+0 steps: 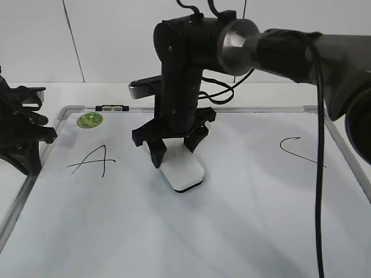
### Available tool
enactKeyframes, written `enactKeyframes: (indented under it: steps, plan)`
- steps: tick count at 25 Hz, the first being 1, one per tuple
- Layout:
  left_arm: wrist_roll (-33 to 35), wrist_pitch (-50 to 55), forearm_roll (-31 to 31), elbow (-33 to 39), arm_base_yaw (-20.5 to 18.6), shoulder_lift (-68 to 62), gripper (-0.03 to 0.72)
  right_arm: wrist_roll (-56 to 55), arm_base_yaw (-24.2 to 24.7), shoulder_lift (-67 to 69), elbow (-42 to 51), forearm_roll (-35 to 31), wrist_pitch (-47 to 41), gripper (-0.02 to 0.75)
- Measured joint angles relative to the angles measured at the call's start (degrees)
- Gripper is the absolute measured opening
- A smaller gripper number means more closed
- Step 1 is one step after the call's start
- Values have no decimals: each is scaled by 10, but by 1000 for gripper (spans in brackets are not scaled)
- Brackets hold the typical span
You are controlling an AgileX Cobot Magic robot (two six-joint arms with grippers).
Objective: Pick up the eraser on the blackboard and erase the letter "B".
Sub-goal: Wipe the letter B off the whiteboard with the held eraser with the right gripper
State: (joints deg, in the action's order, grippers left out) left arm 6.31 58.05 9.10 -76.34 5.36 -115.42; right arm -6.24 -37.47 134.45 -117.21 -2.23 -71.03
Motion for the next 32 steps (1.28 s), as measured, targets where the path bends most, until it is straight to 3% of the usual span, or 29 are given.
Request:
enactKeyframes:
  steps: [11,20,32]
  plan:
    - [0,-3,0,0,0,0,83,-26,71,20,-14,-71,-4,534]
    - [0,-3,0,0,0,0,83,-34,144,20,-15,-24,16,533]
    - [0,2,-2,0,0,0,84,5,106,23,-18,3,17,533]
